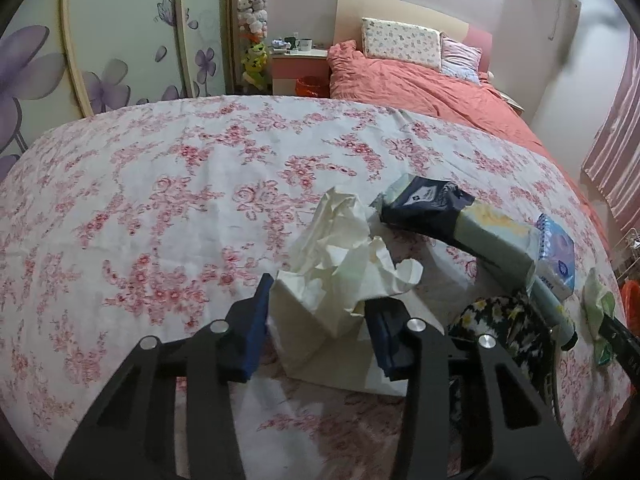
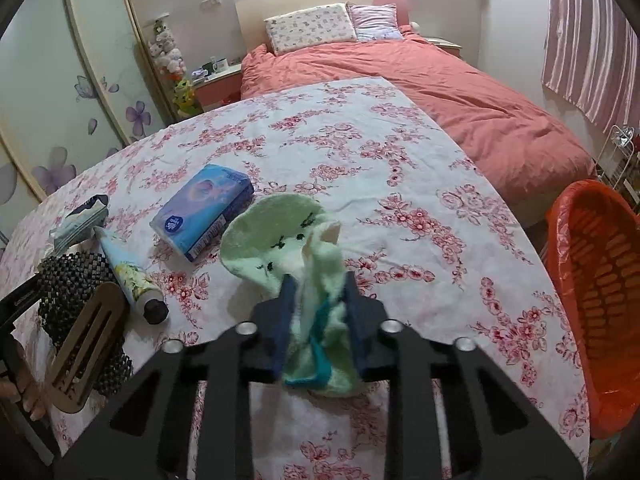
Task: Collect trash
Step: 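Carry the white tissue and green cloth over the orange basket and open both tools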
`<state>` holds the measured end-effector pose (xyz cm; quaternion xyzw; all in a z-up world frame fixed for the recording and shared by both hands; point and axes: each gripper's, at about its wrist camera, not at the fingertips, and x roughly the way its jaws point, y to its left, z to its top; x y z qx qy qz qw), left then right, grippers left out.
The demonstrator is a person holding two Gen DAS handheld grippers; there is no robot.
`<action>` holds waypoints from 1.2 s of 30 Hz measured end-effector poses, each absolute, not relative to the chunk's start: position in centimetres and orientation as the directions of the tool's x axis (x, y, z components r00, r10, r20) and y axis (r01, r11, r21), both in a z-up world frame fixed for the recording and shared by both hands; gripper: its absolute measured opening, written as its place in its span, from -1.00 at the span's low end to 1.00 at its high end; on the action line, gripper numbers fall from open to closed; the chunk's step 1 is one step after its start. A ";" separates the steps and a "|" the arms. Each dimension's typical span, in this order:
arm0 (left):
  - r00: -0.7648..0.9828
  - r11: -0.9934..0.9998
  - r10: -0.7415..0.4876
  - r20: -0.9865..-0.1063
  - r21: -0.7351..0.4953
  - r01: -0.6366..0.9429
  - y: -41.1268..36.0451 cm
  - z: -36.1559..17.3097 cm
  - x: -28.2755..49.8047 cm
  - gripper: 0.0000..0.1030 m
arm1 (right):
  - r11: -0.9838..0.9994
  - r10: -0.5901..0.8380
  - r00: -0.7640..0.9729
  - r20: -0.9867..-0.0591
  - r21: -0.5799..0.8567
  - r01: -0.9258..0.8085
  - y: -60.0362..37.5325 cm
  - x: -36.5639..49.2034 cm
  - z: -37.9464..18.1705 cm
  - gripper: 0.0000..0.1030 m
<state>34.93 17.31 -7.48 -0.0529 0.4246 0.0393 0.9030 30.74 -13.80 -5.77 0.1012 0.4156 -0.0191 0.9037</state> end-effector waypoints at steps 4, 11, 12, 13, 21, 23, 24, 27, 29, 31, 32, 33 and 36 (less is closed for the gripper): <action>0.644 0.990 0.033 -0.764 -0.062 -0.125 17.9 -6.9 34.1 -0.16 | 0.974 0.071 0.658 -0.750 0.194 0.116 -14.0 30.1 -5.5 -0.77; 0.672 0.989 0.046 -0.739 -0.063 -0.137 18.5 -4.7 32.3 -0.16 | 0.969 0.091 0.683 -0.725 0.224 0.108 -14.1 28.7 -3.8 -0.79; 0.678 0.989 0.046 -0.734 -0.063 -0.136 18.4 -4.2 32.0 -0.16 | 0.968 0.092 0.688 -0.720 0.226 0.108 -14.1 28.6 -3.5 -0.79; 0.684 0.989 0.046 -0.728 -0.064 -0.135 18.4 -3.8 31.7 -0.16 | 0.968 0.092 0.696 -0.713 0.229 0.107 -14.2 28.3 -3.1 -0.79; 0.727 0.993 0.034 -0.686 -0.060 -0.103 16.6 -0.4 29.2 -0.16 | 0.962 0.094 0.751 -0.653 0.255 0.101 -15.5 25.8 0.2 -0.79; 0.735 0.994 0.026 -0.677 -0.062 -0.093 16.0 0.3 28.9 -0.16 | 0.960 0.091 0.763 -0.639 0.259 0.103 -15.9 25.1 1.0 -0.79; 0.741 0.994 0.022 -0.672 -0.062 -0.086 15.6 0.7 28.6 -0.16 | 0.959 0.088 0.770 -0.631 0.262 0.105 -16.2 24.7 1.3 -0.79; 0.756 0.996 0.004 -0.655 -0.063 -0.060 14.3 2.0 27.7 -0.16 | 0.957 0.081 0.787 -0.612 0.267 0.110 -16.9 23.7 2.2 -0.79; 0.763 0.997 -0.007 -0.646 -0.064 -0.045 13.5 2.5 27.2 -0.16 | 0.956 0.073 0.798 -0.598 0.270 0.115 -17.5 22.9 2.7 -0.79; 0.770 0.998 -0.023 -0.637 -0.065 -0.023 12.3 3.2 26.6 -0.16 | 0.955 0.060 0.810 -0.584 0.269 0.123 -18.1 22.2 3.3 -0.79; 0.773 0.998 -0.030 -0.634 -0.064 -0.014 11.7 3.5 26.3 -0.16 | 0.955 0.053 0.816 -0.576 0.269 0.127 -18.4 21.8 3.6 -0.79; 0.776 0.998 -0.040 -0.630 -0.064 -0.001 11.0 3.8 26.0 -0.16 | 0.954 0.048 0.820 -0.571 0.268 0.131 -18.7 21.4 3.7 -0.79; 0.781 0.997 -0.072 -0.620 -0.065 0.041 8.9 4.5 25.3 -0.16 | 0.955 0.021 0.836 -0.548 0.259 0.146 -19.7 20.2 4.3 -0.79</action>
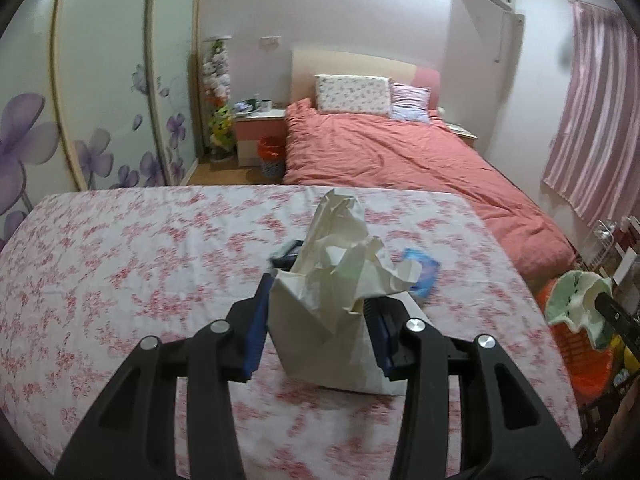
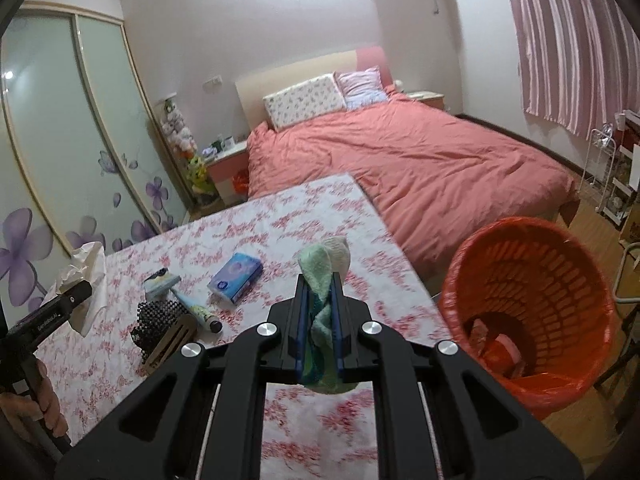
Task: Collect trash
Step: 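Carry the white tissue and green cloth over the orange basket and open both tools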
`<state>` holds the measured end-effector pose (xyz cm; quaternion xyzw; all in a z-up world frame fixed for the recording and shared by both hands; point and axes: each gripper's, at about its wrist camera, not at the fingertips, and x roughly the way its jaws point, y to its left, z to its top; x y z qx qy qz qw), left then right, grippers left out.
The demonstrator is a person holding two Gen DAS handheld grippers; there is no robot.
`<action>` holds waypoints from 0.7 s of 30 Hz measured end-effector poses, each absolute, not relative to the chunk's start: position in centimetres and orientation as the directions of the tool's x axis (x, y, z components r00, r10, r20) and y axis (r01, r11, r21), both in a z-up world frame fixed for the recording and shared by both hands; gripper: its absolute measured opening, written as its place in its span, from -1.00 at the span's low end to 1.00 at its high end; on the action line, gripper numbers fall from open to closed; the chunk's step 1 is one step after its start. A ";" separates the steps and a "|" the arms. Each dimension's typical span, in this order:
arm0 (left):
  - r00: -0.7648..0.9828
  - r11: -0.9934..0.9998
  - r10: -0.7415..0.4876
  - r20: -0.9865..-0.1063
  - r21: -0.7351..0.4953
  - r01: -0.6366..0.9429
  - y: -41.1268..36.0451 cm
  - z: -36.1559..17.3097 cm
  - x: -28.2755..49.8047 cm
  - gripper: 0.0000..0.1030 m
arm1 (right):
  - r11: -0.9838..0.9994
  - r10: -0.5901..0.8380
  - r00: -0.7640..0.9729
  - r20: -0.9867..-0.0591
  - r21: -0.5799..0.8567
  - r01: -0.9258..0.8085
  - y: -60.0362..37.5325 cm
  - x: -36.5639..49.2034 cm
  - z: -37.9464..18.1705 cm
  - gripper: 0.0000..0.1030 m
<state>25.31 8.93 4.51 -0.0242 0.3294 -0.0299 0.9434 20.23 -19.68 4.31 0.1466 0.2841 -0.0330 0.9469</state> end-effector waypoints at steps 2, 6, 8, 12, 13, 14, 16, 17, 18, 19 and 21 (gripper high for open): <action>0.783 0.996 -0.091 -0.615 -0.068 0.063 7.7 4.8 24.9 -0.16 | 0.956 -0.002 0.844 -0.536 0.247 0.159 -20.2 19.7 4.6 -0.79; 0.783 0.989 -0.144 -0.605 -0.073 0.126 4.4 5.5 24.0 -0.16 | 0.952 -0.034 0.859 -0.511 0.245 0.184 -21.8 18.3 5.2 -0.80; 0.781 0.985 -0.171 -0.601 -0.075 0.158 2.7 5.7 23.6 -0.16 | 0.949 -0.057 0.866 -0.497 0.243 0.201 -22.9 17.6 5.4 -0.80; 0.766 0.969 -0.234 -0.598 -0.083 0.231 -1.4 5.8 22.7 -0.16 | 0.943 -0.091 0.873 -0.479 0.241 0.231 -24.9 16.8 5.4 -0.80; 0.760 0.964 -0.251 -0.599 -0.087 0.250 -2.4 5.8 22.6 -0.16 | 0.938 -0.101 0.875 -0.474 0.247 0.242 -25.8 16.6 5.4 -0.80; 0.754 0.959 -0.266 -0.601 -0.091 0.267 -3.2 5.8 22.5 -0.16 | 0.936 -0.105 0.875 -0.473 0.249 0.247 -26.1 16.5 5.3 -0.80; 0.738 0.946 -0.304 -0.603 -0.102 0.306 -5.4 5.5 22.2 -0.16 | 0.928 -0.123 0.875 -0.468 0.258 0.268 -27.2 16.1 5.2 -0.80; 0.731 0.941 -0.319 -0.603 -0.107 0.322 -6.4 5.5 22.1 -0.16 | 0.925 -0.129 0.875 -0.467 0.262 0.276 -27.8 16.0 5.0 -0.80; 0.721 0.933 -0.339 -0.604 -0.115 0.342 -7.5 5.4 21.9 -0.16 | 0.920 -0.137 0.875 -0.465 0.267 0.286 -28.4 15.9 4.9 -0.80; 0.711 0.924 -0.360 -0.604 -0.125 0.362 -8.6 5.3 21.8 -0.16 | 0.915 -0.145 0.874 -0.464 0.274 0.297 -29.2 15.7 4.7 -0.80; 0.693 0.908 -0.394 -0.604 -0.139 0.395 -10.4 5.2 21.5 -0.16 | 0.906 -0.152 0.876 -0.458 0.289 0.308 -30.3 15.4 4.4 -0.80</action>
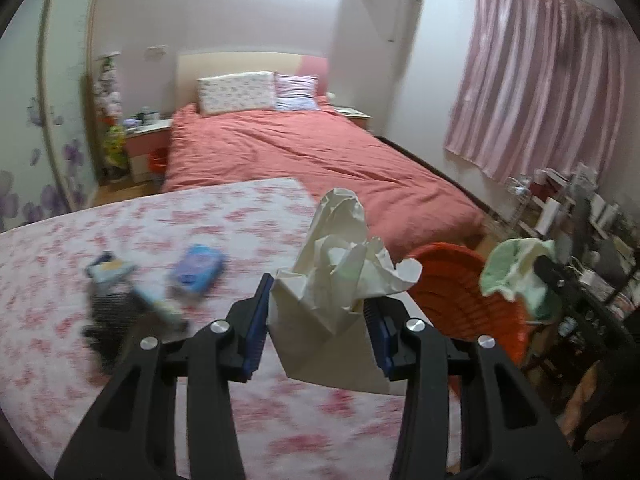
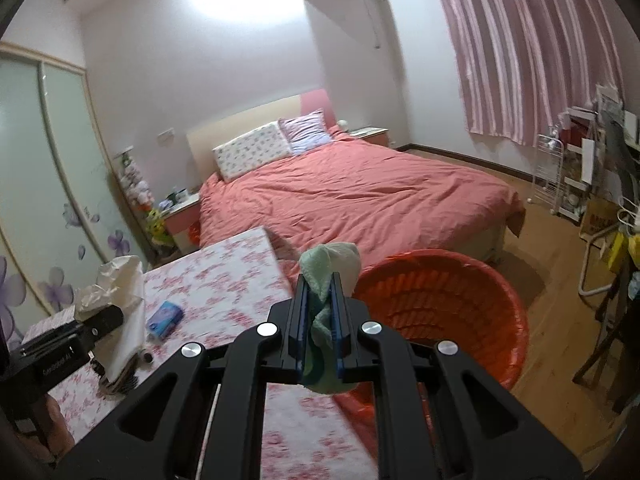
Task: Collect trash
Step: 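Carry the white tissue and green cloth over the orange basket and open both tools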
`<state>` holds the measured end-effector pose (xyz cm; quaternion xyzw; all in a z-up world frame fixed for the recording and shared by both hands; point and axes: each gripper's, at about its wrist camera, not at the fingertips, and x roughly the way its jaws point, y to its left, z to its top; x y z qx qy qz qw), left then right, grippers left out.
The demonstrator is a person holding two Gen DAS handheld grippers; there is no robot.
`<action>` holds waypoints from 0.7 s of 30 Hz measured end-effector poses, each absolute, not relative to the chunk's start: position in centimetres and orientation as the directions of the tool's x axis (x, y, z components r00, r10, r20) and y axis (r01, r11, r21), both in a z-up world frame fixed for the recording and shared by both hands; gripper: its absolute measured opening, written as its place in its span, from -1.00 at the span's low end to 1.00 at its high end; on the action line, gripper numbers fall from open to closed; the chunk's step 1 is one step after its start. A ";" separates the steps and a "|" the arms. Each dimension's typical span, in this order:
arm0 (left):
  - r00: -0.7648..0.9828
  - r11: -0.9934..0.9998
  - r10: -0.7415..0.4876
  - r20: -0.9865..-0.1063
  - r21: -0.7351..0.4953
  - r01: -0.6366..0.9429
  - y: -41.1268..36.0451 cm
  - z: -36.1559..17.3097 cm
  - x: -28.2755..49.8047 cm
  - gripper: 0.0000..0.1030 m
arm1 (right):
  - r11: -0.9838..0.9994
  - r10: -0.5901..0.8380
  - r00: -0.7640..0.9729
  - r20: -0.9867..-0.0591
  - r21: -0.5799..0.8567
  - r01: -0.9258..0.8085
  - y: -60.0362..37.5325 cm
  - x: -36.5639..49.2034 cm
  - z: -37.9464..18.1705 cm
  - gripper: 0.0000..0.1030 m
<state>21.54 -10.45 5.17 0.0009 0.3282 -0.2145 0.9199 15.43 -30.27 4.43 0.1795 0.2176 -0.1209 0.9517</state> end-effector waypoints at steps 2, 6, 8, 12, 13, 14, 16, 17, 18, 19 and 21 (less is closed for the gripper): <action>0.675 0.892 -0.424 -0.604 -0.148 0.428 -12.5 4.9 21.5 -0.16 | 0.897 -0.159 0.878 -0.452 0.306 0.320 -31.7 15.2 4.0 -0.80; 0.626 0.855 -0.476 -0.618 -0.158 0.494 -16.9 3.6 21.5 -0.16 | 0.883 -0.163 0.878 -0.450 0.330 0.333 -33.6 15.2 3.2 -0.80; 0.607 0.843 -0.489 -0.627 -0.159 0.514 -18.4 2.7 21.9 -0.16 | 0.877 -0.164 0.877 -0.452 0.339 0.339 -34.6 15.3 2.8 -0.80; 0.563 0.817 -0.511 -0.649 -0.165 0.552 -21.8 1.0 22.5 -0.16 | 0.865 -0.157 0.875 -0.458 0.363 0.346 -36.1 15.6 1.8 -0.80; 0.554 0.812 -0.516 -0.653 -0.167 0.559 -22.5 0.6 22.7 -0.16 | 0.862 -0.153 0.874 -0.462 0.370 0.346 -36.5 15.8 1.5 -0.80; 0.546 0.808 -0.519 -0.658 -0.169 0.564 -23.2 0.2 22.9 -0.16 | 0.860 -0.149 0.873 -0.464 0.375 0.346 -36.9 15.9 1.3 -0.80; 0.527 0.798 -0.524 -0.669 -0.170 0.578 -24.8 -0.7 23.3 -0.15 | 0.855 -0.140 0.871 -0.472 0.386 0.346 -37.7 16.4 0.6 -0.80; 0.521 0.794 -0.524 -0.674 -0.166 0.584 -25.4 -1.0 23.3 -0.13 | 0.853 -0.132 0.870 -0.475 0.393 0.344 -38.0 16.7 0.3 -0.79; 0.515 0.792 -0.520 -0.682 -0.158 0.590 -26.1 -1.5 23.5 -0.09 | 0.851 -0.128 0.870 -0.477 0.398 0.343 -38.1 16.6 0.2 -0.79; 0.514 0.794 -0.509 -0.690 -0.147 0.589 -26.7 -2.1 23.7 -0.04 | 0.848 -0.119 0.868 -0.483 0.405 0.342 -38.5 16.9 -0.1 -0.76; 0.510 0.798 -0.495 -0.704 -0.135 0.587 -27.4 -3.0 24.3 0.11 | 0.842 -0.110 0.865 -0.489 0.417 0.343 -38.9 17.1 -0.6 -0.67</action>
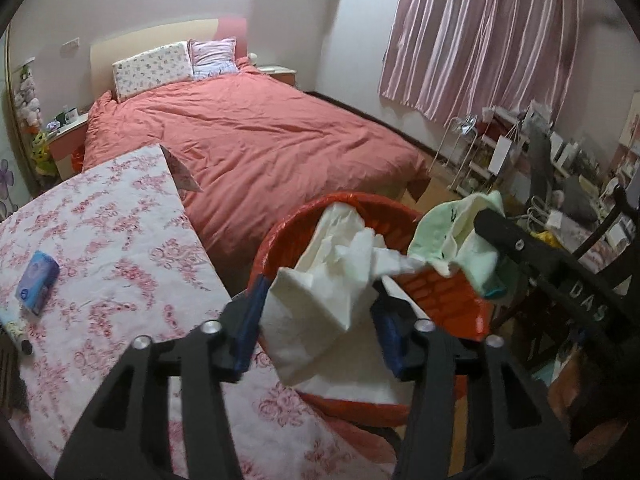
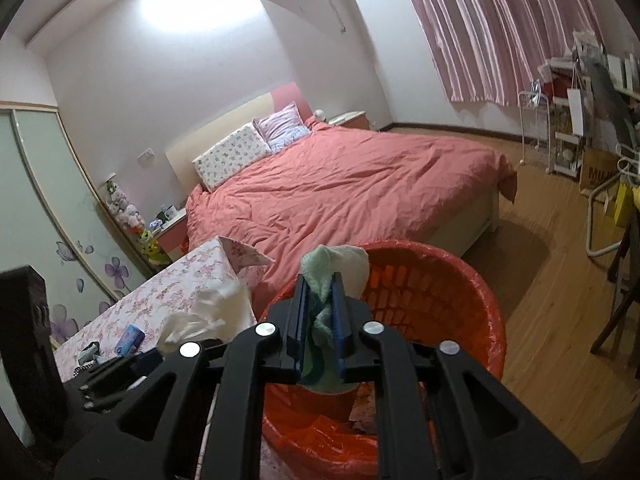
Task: Collect trash
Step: 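Carry the white tissue and green cloth over the orange basket and open both tools, then move both tools back to the bed and grasp the wooden slotted comb with the right tool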
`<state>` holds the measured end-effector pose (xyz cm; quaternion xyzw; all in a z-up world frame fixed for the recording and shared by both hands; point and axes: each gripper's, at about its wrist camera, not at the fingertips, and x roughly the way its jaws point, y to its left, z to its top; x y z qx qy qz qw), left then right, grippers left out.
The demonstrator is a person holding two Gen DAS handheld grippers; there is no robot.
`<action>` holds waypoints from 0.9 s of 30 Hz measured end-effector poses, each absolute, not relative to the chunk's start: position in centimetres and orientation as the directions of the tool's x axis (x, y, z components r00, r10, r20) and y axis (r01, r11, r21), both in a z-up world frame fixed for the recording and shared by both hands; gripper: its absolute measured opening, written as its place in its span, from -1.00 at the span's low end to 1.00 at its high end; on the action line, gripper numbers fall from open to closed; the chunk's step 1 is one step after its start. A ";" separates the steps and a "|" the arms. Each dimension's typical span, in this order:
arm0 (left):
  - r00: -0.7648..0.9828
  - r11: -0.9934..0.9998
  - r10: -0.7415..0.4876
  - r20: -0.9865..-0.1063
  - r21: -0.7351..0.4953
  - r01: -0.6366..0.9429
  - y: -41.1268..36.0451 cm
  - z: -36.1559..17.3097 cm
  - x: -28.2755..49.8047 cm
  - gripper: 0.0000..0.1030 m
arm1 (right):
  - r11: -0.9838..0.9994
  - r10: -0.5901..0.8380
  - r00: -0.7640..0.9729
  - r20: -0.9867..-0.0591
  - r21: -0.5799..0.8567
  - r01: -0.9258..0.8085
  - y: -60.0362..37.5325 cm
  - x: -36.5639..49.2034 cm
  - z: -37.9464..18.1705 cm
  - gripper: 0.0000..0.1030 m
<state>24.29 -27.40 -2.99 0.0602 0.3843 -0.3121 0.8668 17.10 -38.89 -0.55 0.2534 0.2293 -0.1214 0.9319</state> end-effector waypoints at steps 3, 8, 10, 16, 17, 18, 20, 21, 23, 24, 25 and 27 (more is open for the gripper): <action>0.506 0.806 -0.476 -0.719 -0.128 0.577 -27.5 -3.9 24.9 0.20 | 0.838 -0.114 0.857 -0.502 0.415 0.354 -39.3 17.3 -1.2 -0.38; 0.511 0.831 -0.443 -0.737 -0.124 0.542 -26.1 -4.8 25.9 0.24 | 0.833 -0.124 0.847 -0.516 0.410 0.372 -39.0 17.0 -1.5 -0.23; 0.522 0.840 -0.431 -0.736 -0.117 0.529 -25.4 -4.7 25.9 0.26 | 0.832 -0.124 0.845 -0.521 0.410 0.375 -39.1 16.9 -1.4 -0.23; 0.584 0.873 -0.383 -0.716 -0.072 0.483 -22.1 -3.5 25.1 0.35 | 0.847 -0.127 0.848 -0.515 0.389 0.363 -37.8 16.8 -0.4 -0.10; 0.597 0.879 -0.371 -0.711 -0.063 0.472 -21.2 -3.3 25.0 0.35 | 0.852 -0.123 0.849 -0.514 0.384 0.356 -37.3 16.8 -0.1 -0.10; 0.605 0.883 -0.364 -0.708 -0.057 0.465 -20.6 -3.1 24.8 0.36 | 0.855 -0.121 0.849 -0.515 0.380 0.352 -36.9 16.9 0.0 -0.10; 0.624 0.894 -0.343 -0.702 -0.041 0.445 -19.0 -2.8 24.5 0.36 | 0.865 -0.111 0.851 -0.514 0.371 0.337 -35.8 16.9 0.4 -0.09; 0.633 0.901 -0.332 -0.699 -0.036 0.432 -18.0 -2.7 24.5 0.36 | 0.868 -0.108 0.851 -0.514 0.369 0.332 -35.5 16.9 0.5 -0.07; 0.646 0.914 -0.314 -0.696 -0.037 0.405 -16.1 -2.4 24.5 0.36 | 0.877 -0.092 0.853 -0.514 0.363 0.314 -34.2 17.0 0.7 -0.05; 0.651 0.921 -0.305 -0.695 -0.040 0.388 -15.0 -2.3 24.4 0.36 | 0.883 -0.083 0.853 -0.515 0.359 0.303 -33.5 17.1 0.8 -0.05; 0.657 0.927 -0.296 -0.693 -0.043 0.372 -13.9 -2.1 24.4 0.36 | 0.886 -0.077 0.853 -0.517 0.356 0.296 -33.0 17.1 0.9 -0.05; 0.671 0.939 -0.276 -0.688 -0.045 0.341 -11.8 -1.8 24.2 0.37 | 0.898 -0.054 0.851 -0.522 0.347 0.270 -31.5 17.4 1.0 -0.05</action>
